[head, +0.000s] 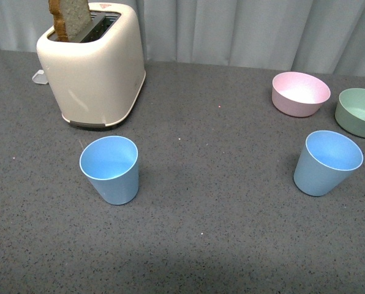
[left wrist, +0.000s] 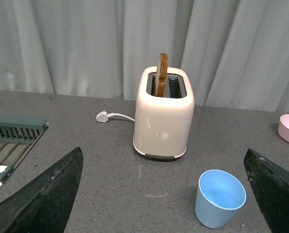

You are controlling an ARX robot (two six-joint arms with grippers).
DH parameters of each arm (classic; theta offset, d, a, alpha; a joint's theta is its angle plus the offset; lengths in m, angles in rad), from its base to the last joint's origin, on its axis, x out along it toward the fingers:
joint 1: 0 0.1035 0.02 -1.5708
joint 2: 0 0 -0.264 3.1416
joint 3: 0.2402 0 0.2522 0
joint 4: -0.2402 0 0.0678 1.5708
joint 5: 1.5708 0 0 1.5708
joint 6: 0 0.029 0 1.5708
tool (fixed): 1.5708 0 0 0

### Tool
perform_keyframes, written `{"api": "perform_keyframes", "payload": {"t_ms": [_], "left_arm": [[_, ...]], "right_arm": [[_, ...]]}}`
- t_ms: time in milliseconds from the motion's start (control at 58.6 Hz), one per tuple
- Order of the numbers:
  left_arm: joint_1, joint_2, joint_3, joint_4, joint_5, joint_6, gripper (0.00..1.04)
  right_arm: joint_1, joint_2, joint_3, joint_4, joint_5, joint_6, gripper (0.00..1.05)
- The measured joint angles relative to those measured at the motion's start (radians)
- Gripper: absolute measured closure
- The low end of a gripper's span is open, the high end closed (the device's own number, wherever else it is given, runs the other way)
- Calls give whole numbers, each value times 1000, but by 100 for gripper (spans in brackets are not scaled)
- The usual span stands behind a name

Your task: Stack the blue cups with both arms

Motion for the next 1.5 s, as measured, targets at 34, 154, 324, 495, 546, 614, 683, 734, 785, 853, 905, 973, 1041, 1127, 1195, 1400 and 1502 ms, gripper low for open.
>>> {"api": "perform_keyframes", "payload": {"t_ms": [34, 154, 324, 495, 546, 614, 683, 734, 785, 853, 905, 973, 1041, 1127, 1195, 1400, 1502], "left_arm": [[0, 0, 0, 0, 0, 0, 7], [0, 0, 0, 0, 0, 0, 7], [0, 0, 0, 0, 0, 0, 7], [0, 0, 0, 0, 0, 0, 7], [0, 0, 0, 0, 0, 0, 7], [0, 0, 0, 0, 0, 0, 7], [0, 0, 0, 0, 0, 0, 7], [0, 0, 0, 0, 0, 0, 7], [0, 0, 0, 0, 0, 0, 7], [0, 0, 0, 0, 0, 0, 7], [0, 0, 0, 0, 0, 0, 7], [0, 0, 0, 0, 0, 0, 7], [0, 0, 0, 0, 0, 0, 7], [0, 0, 0, 0, 0, 0, 7], [0, 0, 0, 0, 0, 0, 7], [0, 0, 0, 0, 0, 0, 7], [0, 0, 0, 0, 0, 0, 7]], "right_arm": [[0, 0, 0, 0, 0, 0, 10], [0, 0, 0, 0, 0, 0, 10], [0, 0, 0, 0, 0, 0, 10], [0, 0, 0, 0, 0, 0, 10], [0, 0, 0, 0, 0, 0, 10], [0, 0, 0, 0, 0, 0, 10], [0, 0, 0, 0, 0, 0, 10], [0, 0, 0, 0, 0, 0, 10], [0, 0, 0, 0, 0, 0, 10], [0, 0, 0, 0, 0, 0, 10], [0, 0, 0, 0, 0, 0, 10], [0, 0, 0, 0, 0, 0, 10], [0, 0, 0, 0, 0, 0, 10], [0, 0, 0, 0, 0, 0, 10], [0, 0, 0, 0, 0, 0, 10], [0, 0, 0, 0, 0, 0, 10], [0, 0, 0, 0, 0, 0, 10]]}}
